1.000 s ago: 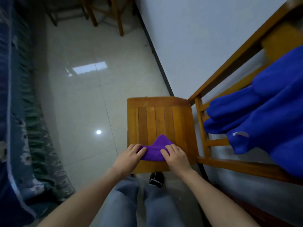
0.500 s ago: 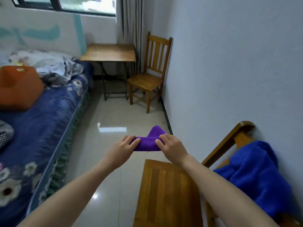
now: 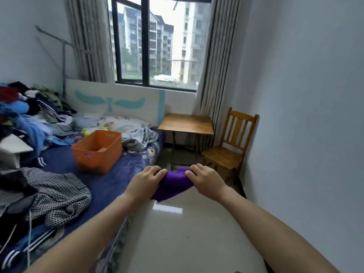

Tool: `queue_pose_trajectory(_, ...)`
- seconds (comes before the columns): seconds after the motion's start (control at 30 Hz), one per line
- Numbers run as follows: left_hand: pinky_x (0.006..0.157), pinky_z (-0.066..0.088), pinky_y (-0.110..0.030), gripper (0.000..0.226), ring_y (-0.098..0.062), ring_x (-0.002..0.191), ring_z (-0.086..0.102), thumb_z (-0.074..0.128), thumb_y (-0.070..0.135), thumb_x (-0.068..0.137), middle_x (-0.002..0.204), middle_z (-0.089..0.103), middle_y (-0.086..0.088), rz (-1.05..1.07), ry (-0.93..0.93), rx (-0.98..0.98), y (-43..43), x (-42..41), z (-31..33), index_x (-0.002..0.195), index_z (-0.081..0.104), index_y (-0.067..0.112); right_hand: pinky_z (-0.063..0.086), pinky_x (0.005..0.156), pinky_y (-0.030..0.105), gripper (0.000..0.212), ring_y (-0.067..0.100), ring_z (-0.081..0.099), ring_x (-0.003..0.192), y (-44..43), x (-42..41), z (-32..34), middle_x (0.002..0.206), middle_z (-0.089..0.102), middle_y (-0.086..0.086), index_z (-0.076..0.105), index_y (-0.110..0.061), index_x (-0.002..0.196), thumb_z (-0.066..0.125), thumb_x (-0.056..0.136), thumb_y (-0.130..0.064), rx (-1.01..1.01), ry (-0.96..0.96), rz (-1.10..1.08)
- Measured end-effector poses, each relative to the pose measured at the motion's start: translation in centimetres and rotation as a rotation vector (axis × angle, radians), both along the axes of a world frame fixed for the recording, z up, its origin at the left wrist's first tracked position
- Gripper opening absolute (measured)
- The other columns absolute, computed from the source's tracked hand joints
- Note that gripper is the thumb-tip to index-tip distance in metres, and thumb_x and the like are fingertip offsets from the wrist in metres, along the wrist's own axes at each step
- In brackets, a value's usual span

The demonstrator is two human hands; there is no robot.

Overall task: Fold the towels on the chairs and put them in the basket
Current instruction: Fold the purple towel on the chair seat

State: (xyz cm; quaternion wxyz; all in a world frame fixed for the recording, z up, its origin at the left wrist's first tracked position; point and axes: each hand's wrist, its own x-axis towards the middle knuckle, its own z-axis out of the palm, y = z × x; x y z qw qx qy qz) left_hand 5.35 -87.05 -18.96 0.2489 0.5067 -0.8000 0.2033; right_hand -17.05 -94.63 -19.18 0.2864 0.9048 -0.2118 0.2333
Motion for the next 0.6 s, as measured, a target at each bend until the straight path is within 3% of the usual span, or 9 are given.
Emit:
queue_pose_trajectory(0.2, 0.046, 0.055, -0.033, 0.049, -0.031, 0.069, 0.067, 0.085, -0.003, 0.044, 0.082, 0.069, -0.015, 0.138, 0.032, 0.012, 0.5, 8.4, 0.9, 0.091, 0.071, 0.001, 0.053, 0.052, 0.025, 0.029, 0.02, 0.063, 0.064, -2.0, 9.6, 1.7, 0.081, 0.067, 0.008, 0.067, -0.009, 0.09, 0.079, 0.064, -0.01, -0.078, 0.001, 0.146)
queue_pose_trajectory(0.6, 0.048, 0.056, -0.039, 0.044, -0.033, 0.075, 0.068, 0.08, -0.008, 0.053, 0.086, 0.069, -0.019, 0.209, 0.022, 0.1, -7.2, 13.1, -0.1, 0.096, 0.07, -0.003, 0.051, 0.049, 0.023, 0.024, 0.017, 0.061, 0.061, -12.4, 15.5, -0.3, 0.076, 0.066, 0.004, 0.069, -0.012, 0.084, 0.08, 0.063, -0.013, -0.061, 0.036, 0.244)
